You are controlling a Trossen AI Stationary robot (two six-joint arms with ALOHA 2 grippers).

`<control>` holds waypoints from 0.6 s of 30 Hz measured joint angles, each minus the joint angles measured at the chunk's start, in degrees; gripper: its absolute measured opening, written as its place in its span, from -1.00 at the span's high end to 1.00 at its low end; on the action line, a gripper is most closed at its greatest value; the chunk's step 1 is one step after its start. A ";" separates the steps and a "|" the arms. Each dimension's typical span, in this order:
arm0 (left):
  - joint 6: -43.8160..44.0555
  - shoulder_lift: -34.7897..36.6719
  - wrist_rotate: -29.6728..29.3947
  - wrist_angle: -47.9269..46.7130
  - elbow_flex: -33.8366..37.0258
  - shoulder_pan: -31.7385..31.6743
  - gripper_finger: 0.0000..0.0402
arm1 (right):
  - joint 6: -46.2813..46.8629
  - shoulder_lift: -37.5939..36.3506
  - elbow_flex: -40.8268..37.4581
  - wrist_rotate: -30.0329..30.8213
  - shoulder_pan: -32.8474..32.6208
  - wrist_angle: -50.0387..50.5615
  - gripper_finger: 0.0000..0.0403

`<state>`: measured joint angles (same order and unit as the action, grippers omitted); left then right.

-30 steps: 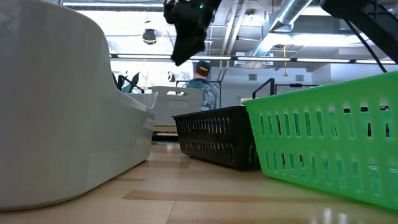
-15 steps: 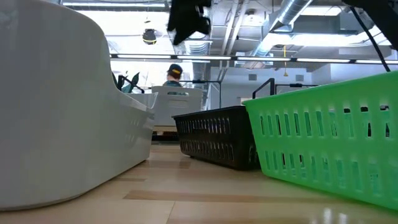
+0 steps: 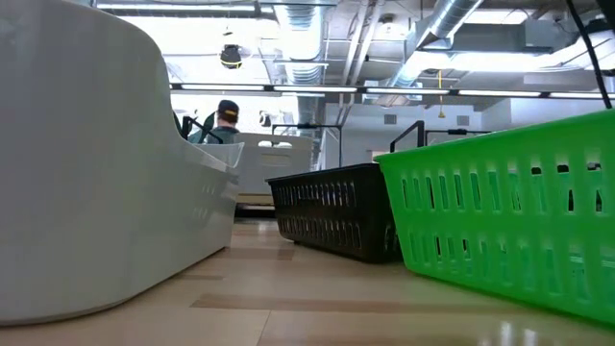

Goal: Stack baskets on shelf by color
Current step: Stack the gray bin on the gray bin on the shelf

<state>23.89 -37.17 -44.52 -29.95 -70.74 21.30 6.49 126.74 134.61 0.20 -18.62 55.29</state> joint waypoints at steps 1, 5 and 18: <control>0.60 -0.22 0.63 -0.65 0.00 0.00 -0.22 | 0.62 0.01 0.00 0.22 -0.85 -0.93 0.05; 4.38 -1.40 0.73 -1.07 0.02 0.00 -0.22 | 3.96 0.04 0.00 2.93 -4.42 -4.39 0.08; 7.47 -4.92 2.54 -1.43 0.01 -0.01 -0.22 | 8.50 2.58 -0.26 15.29 -12.51 -11.34 0.16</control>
<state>31.36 -42.09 -41.98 -31.38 -70.73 21.29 14.99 129.32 134.34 15.49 -31.13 43.95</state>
